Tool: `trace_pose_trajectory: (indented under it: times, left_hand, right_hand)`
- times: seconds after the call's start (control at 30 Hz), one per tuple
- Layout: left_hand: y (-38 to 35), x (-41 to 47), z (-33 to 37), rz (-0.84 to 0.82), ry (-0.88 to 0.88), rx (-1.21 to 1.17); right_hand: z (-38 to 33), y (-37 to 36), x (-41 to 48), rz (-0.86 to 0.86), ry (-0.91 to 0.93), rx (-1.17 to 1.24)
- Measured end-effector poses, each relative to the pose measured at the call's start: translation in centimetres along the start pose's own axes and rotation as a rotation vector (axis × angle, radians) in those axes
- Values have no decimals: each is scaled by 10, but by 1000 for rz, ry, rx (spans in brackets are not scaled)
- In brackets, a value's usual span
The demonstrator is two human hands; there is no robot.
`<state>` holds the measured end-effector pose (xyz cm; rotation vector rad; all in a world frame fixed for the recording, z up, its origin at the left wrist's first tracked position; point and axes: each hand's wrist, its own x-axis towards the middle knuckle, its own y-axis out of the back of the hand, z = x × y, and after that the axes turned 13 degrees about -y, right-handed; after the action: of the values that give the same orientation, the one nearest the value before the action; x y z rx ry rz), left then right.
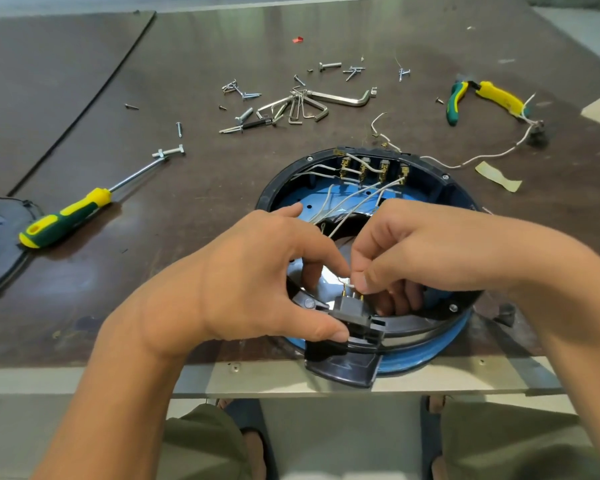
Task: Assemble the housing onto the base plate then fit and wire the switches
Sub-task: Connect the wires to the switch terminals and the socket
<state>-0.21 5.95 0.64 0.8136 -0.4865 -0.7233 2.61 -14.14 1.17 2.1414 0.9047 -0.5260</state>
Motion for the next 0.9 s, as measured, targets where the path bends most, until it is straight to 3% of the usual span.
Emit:
trace_pose_trajectory:
  times: [0.23,0.6,0.9]
  left_hand:
    - [-1,2,-1,-6,16,24]
    - [-1,-2,-5,25,-34,-45]
    - [-1,-2,-9,24,-48,-48]
  right_hand:
    - [0,0,-3,25,-18,-7]
    - [8,5,-7,42,110,-10]
    - [7,1,-1,38,51,-66]
